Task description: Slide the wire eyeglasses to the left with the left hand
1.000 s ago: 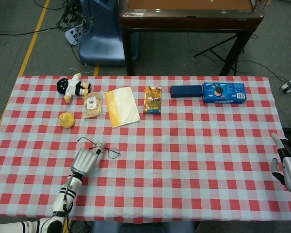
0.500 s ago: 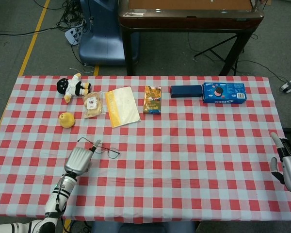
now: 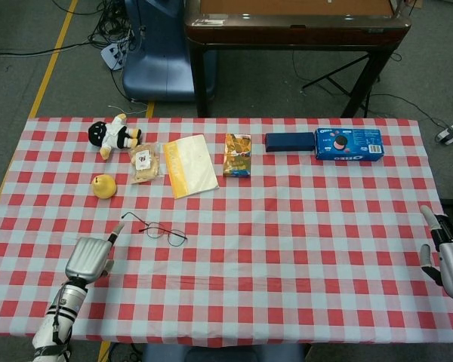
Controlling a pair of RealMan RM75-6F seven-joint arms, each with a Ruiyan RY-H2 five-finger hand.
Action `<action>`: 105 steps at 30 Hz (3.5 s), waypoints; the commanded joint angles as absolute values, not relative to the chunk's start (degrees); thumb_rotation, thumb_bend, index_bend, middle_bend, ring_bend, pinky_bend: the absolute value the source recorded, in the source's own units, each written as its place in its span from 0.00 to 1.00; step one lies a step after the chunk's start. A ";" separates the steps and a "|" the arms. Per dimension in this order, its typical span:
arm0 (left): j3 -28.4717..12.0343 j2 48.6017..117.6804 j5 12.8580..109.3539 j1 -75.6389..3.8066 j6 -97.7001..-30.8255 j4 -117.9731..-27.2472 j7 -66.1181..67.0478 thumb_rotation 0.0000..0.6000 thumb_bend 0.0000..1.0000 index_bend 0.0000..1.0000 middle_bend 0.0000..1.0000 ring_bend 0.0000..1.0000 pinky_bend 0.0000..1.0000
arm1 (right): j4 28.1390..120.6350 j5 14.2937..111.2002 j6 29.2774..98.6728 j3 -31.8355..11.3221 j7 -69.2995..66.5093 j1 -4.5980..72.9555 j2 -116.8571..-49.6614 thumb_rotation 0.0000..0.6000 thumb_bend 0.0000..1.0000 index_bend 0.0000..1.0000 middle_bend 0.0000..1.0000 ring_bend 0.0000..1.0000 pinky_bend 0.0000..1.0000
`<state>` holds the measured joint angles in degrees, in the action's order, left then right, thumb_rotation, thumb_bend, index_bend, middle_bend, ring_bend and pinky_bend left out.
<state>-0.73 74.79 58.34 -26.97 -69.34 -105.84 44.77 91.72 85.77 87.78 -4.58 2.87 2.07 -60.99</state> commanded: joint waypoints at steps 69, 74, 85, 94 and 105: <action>-2.60 92.13 50.60 -34.05 -70.41 -99.67 49.55 1.00 0.40 0.00 0.98 0.90 0.91 | 90.68 85.21 89.64 -4.51 1.13 -0.05 -60.80 1.00 0.59 0.00 0.22 0.18 0.17; -2.50 92.65 50.07 -34.10 -70.29 -99.01 49.38 1.00 0.40 0.00 0.98 0.90 0.91 | 90.77 85.25 89.80 -4.60 1.09 -0.11 -60.63 1.00 0.59 0.00 0.22 0.18 0.17; -2.05 94.02 48.28 -34.59 -69.16 -97.06 49.95 1.00 0.40 0.00 0.98 0.90 0.91 | 90.74 85.29 90.09 -4.54 0.89 -0.40 -60.58 1.00 0.59 0.00 0.22 0.18 0.17; -2.06 94.60 46.76 -35.01 -68.59 -96.24 50.31 1.00 0.40 0.00 0.98 0.90 0.91 | 90.72 85.26 90.23 -4.55 0.82 -0.56 -60.56 1.00 0.59 0.00 0.22 0.18 0.17; -3.22 90.90 51.81 -33.66 -73.16 -100.45 46.71 1.00 0.40 0.00 0.97 0.88 0.91 | 90.78 85.26 90.24 -4.65 0.85 -0.58 -60.39 1.00 0.59 0.00 0.22 0.18 0.17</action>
<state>-2.82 92.09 50.45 -34.23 -71.89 -99.26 47.72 90.78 85.26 90.24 -4.65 0.85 -0.58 -60.39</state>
